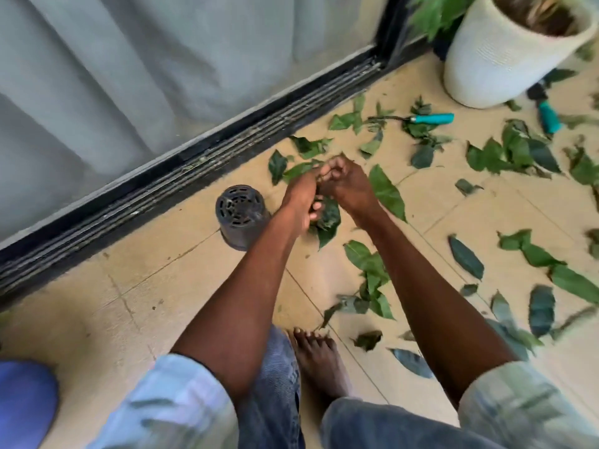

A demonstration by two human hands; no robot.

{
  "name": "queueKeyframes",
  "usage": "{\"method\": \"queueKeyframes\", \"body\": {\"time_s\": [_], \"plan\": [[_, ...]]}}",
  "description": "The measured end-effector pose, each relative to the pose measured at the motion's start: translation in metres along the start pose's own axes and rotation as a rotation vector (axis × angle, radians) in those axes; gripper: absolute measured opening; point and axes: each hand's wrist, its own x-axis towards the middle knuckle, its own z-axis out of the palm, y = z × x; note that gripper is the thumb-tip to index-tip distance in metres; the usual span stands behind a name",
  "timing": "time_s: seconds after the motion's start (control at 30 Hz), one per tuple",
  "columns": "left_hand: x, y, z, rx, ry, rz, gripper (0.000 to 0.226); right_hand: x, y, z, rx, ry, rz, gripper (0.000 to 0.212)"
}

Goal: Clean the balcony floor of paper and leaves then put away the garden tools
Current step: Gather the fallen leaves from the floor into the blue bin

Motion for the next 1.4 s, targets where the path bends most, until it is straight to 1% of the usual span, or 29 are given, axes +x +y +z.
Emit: {"method": "queueKeyframes", "body": {"time_s": [0.1,0.2,0.23,0.27,0.3,0.33,0.4,0.43,0.47,0.5,0.53,0.57,0.6,0.63,0.67,0.7,0.73,0.8,0.87,0.9,0.93,1.03,1.1,1.17,1.27,1.3,1.33,1.37,1.4], "plan": [[0.014,-0.007,0.006,0.086,0.033,-0.014,0.031,-0.005,0.013,-0.022,-0.043,0.034,0.067,0.020],[0.026,-0.016,-0.009,0.028,0.117,-0.040,0.032,-0.005,0.043,-0.039,0.048,0.192,0.130,0.014],[0.032,-0.024,-0.017,0.008,0.152,-0.041,0.031,-0.006,0.056,-0.039,-0.034,0.195,0.144,0.014],[0.039,-0.032,-0.024,-0.023,0.177,-0.055,0.032,-0.009,0.069,-0.036,-0.232,0.178,0.152,0.020],[0.040,-0.039,-0.029,0.017,0.194,-0.057,0.032,-0.010,0.082,-0.030,-0.467,0.128,0.123,0.034],[0.046,-0.047,-0.033,0.166,0.224,-0.039,0.028,-0.011,0.092,-0.023,-0.641,0.047,0.056,0.049],[0.041,-0.054,-0.038,0.421,0.322,-0.099,0.023,-0.008,0.102,-0.007,-0.888,-0.137,-0.020,0.071],[0.038,-0.059,-0.041,0.725,0.396,-0.042,0.024,-0.008,0.103,0.000,-1.011,-0.205,-0.024,0.075],[0.031,-0.059,-0.044,0.901,0.451,-0.020,0.028,-0.009,0.105,0.005,-1.107,-0.248,-0.044,0.072],[0.035,-0.060,-0.050,0.927,0.442,-0.006,0.032,-0.011,0.108,0.007,-1.176,-0.258,-0.066,0.064],[0.037,-0.060,-0.052,0.896,0.442,-0.007,0.034,-0.016,0.110,0.007,-1.221,-0.238,-0.091,0.051],[0.039,-0.060,-0.054,0.790,0.524,-0.059,0.029,-0.023,0.110,0.006,-1.242,-0.195,-0.112,0.039],[0.040,-0.061,-0.056,0.525,0.504,-0.119,0.020,-0.030,0.112,0.005,-1.236,-0.146,-0.143,0.031],[0.045,-0.058,-0.054,0.237,0.426,-0.210,0.024,-0.035,0.116,0.002,-1.189,-0.092,-0.164,0.029],[0.047,-0.060,-0.054,-0.037,0.388,-0.230,0.032,-0.039,0.117,-0.001,-1.118,-0.033,-0.146,0.028],[0.045,-0.062,-0.052,-0.117,0.331,-0.223,0.034,-0.040,0.117,-0.003,-1.022,0.044,-0.092,0.027],[0.047,-0.064,-0.051,-0.160,0.298,-0.203,0.034,-0.040,0.115,-0.005,-0.910,0.138,-0.010,0.025],[0.042,-0.062,-0.048,-0.028,0.226,-0.188,0.030,-0.037,0.102,-0.011,-0.613,0.361,0.158,0.024],[0.035,-0.055,-0.046,0.019,0.194,-0.182,0.023,-0.036,0.084,-0.016,-0.349,0.538,0.226,0.022],[0.033,-0.052,-0.044,0.025,0.164,-0.176,0.021,-0.036,0.074,-0.017,-0.277,0.569,0.222,0.020],[0.033,-0.049,-0.042,0.027,0.112,-0.175,0.027,-0.037,0.064,-0.016,-0.235,0.549,0.204,0.017],[0.028,-0.044,-0.031,-0.001,-0.059,-0.198,0.054,-0.039,0.042,0.000,-0.200,0.351,0.149,0.015],[0.026,-0.043,-0.023,-0.025,-0.188,-0.197,0.052,-0.041,0.034,0.015,-0.104,0.238,0.212,0.013],[0.025,-0.044,-0.018,-0.031,-0.249,-0.184,0.041,-0.044,0.026,0.022,0.008,0.154,0.326,0.009],[0.027,-0.045,-0.016,-0.002,-0.193,-0.175,0.032,-0.045,0.025,0.005,0.098,-0.009,0.422,0.009],[0.028,-0.044,-0.016,0.026,-0.128,-0.153,0.029,-0.043,0.029,-0.005,0.151,-0.010,0.406,0.013],[0.030,-0.043,-0.019,0.038,-0.048,-0.127,0.028,-0.042,0.035,-0.013,0.164,0.045,0.380,0.016],[0.033,-0.043,-0.023,0.019,0.026,-0.107,0.028,-0.042,0.043,-0.019,0.099,0.115,0.328,0.018],[0.036,-0.044,-0.028,-0.027,0.080,-0.103,0.027,-0.045,0.051,-0.022,-0.070,0.137,0.243,0.021]]}}
